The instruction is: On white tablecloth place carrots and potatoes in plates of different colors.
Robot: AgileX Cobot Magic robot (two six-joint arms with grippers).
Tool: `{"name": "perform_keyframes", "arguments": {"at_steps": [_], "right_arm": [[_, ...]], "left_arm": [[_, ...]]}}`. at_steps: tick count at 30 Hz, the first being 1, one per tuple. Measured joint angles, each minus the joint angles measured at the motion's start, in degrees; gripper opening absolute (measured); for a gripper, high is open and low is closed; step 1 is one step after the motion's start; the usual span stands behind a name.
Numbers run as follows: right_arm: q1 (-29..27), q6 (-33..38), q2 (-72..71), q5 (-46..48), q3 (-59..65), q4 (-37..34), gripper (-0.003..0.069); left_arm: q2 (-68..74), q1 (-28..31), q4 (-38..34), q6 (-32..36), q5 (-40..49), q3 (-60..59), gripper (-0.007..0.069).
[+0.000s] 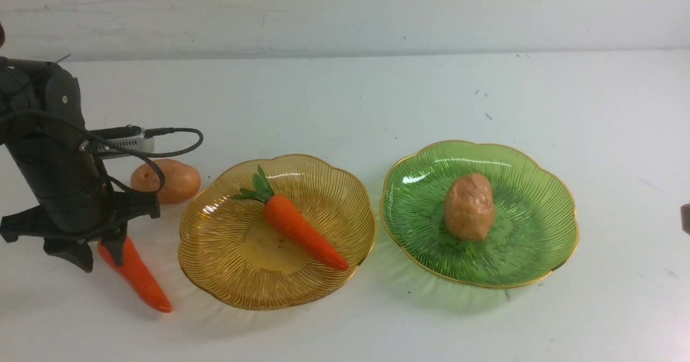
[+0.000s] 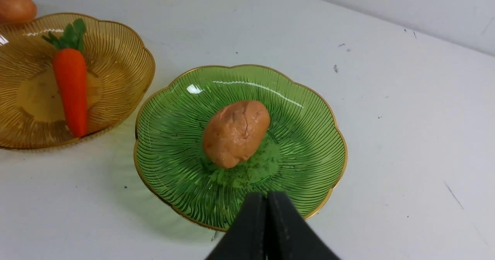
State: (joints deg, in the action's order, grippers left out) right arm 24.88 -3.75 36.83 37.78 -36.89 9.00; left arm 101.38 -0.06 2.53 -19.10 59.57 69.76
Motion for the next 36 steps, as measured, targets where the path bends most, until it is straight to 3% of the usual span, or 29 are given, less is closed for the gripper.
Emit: {"name": "perform_keyframes", "arguments": {"at_steps": [6,9,12,16,18,19,20,21,27,31,36], "right_arm": [[0.0,0.0,0.0,0.0,0.0,0.0,-0.0015],[0.0,0.0,0.0,0.0,0.0,-0.1,-0.0015],[0.0,0.0,0.0,0.0,0.0,-0.1,-0.0015],[0.0,0.0,0.0,0.0,0.0,-0.1,-0.0015],[0.0,0.0,0.0,0.0,0.0,-0.1,-0.0015],[0.0,0.0,0.0,0.0,0.0,-0.1,-0.0015],[0.0,0.0,0.0,0.0,0.0,-0.1,-0.0015],[0.0,0.0,0.0,0.0,0.0,-0.1,-0.0015],[0.0,0.0,0.0,0.1,0.0,-0.1,-0.0015],[0.0,0.0,0.0,0.1,0.0,-0.1,-0.0015],[0.0,0.0,0.0,0.1,0.0,-0.1,-0.0015]], "left_arm": [[5.1,0.2,0.4,-5.7,-3.4,0.0,0.0457],[6.1,0.2,0.3,-6.3,-4.7,0.0,0.0533],[7.1,0.2,0.3,-6.5,-5.7,0.0,0.0553],[9.3,0.2,0.3,-6.6,-6.3,0.1,0.0496],[9.8,0.2,0.1,-6.0,-6.2,0.2,0.0399],[9.8,0.2,0.1,-5.8,-6.1,0.2,0.0386],[9.8,0.2,0.1,-4.4,-4.6,0.5,0.0243],[9.6,0.2,0.1,-3.8,-3.6,0.8,0.0211],[1.5,-0.9,-1.3,-0.4,3.0,7.3,0.0196],[-4.3,-6.2,-7.3,1.2,-0.7,9.4,0.0197],[-2.6,-12.7,-9.3,1.6,-8.2,9.4,0.0228]]}}
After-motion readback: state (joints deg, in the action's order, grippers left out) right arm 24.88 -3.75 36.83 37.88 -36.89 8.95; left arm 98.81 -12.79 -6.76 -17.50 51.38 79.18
